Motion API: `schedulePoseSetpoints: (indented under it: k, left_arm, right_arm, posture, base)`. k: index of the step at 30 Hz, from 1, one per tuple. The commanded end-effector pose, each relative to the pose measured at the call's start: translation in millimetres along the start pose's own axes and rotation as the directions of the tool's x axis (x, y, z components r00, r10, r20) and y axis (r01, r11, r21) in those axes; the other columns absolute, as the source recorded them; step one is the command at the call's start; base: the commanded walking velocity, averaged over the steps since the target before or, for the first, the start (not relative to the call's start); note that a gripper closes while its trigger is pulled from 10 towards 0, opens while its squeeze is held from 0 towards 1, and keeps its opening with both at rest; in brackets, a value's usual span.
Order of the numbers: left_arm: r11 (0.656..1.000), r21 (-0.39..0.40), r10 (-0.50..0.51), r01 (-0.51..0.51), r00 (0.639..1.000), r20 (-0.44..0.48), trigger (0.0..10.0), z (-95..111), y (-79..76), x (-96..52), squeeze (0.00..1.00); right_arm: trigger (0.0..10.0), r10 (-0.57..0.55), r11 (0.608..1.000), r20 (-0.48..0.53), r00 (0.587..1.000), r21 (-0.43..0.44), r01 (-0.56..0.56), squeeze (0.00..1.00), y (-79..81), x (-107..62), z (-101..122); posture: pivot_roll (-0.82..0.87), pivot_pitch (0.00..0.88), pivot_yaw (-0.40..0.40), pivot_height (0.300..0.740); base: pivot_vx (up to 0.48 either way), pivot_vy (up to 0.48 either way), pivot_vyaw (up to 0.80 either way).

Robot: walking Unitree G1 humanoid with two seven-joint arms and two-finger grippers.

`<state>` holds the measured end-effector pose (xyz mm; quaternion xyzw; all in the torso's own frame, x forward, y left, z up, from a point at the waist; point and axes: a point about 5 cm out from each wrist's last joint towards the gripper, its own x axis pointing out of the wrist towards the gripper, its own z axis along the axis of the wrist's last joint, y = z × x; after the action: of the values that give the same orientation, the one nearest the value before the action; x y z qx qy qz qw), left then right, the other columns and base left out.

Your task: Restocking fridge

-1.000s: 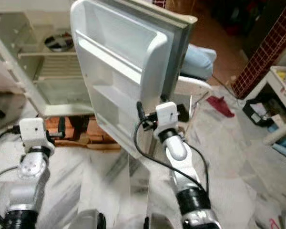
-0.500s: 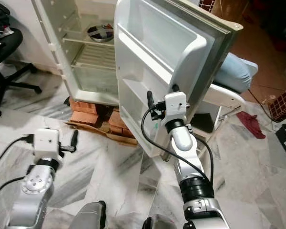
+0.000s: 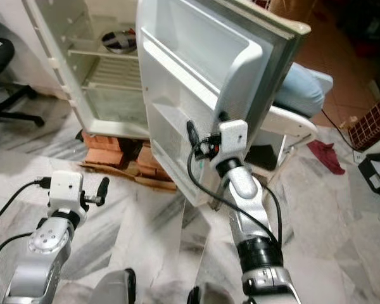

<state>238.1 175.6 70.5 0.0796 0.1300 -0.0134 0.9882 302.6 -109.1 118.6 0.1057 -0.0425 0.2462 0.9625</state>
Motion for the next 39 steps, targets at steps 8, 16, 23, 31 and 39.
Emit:
schedulePoseSetpoints:
  k: [8,16,23,31,39]
  left_arm:
    - [1.0,0.005,0.001,-0.001,0.998,-0.059,10.0,-9,7.1,-8.0,0.0]
    - [0.999,-0.007,0.038,-0.039,0.988,-0.153,10.0,-32,16.9,-27.3,0.0]
    - [1.0,0.005,0.028,-0.028,0.987,-0.161,10.0,-31,14.9,-27.3,0.0]
    - [1.0,0.005,0.026,-0.025,0.986,-0.167,10.0,-32,14.8,-27.8,0.0]
    - [1.0,0.007,0.029,-0.028,0.984,-0.174,10.0,-33,15.4,-28.7,0.0]
  right_arm:
    - [10.0,0.37,0.923,-0.152,0.916,0.17,-0.345,0.0,21.4,-29.5,-18]
    - [10.0,0.008,0.995,-0.44,0.898,-0.09,-0.053,0.0,-58.5,-55.8,-35]
    - [10.0,-0.279,0.942,-0.374,0.884,-0.287,0.176,0.0,-109.4,-51.6,-7]
    - [10.0,-0.397,0.907,-0.029,0.917,-0.162,0.387,0.0,-114.1,-4.3,54]
    - [10.0,0.177,0.95,0.12,0.977,0.238,-0.202,0.0,-35.7,17.2,76]
  posture:
    - [0.07,0.093,-0.06,0.74]
    - [0.07,0.093,-0.067,0.74]
    - [0.07,0.1,-0.068,0.74]
    - [0.08,0.094,-0.067,0.74]
    - [0.09,0.091,-0.072,0.74]
  base:
    - [0.0,0.0,0.0]
    - [0.0,0.0,0.0]
    - [0.0,0.0,0.0]
    - [0.0,0.0,0.0]
    - [0.0,0.0,0.0]
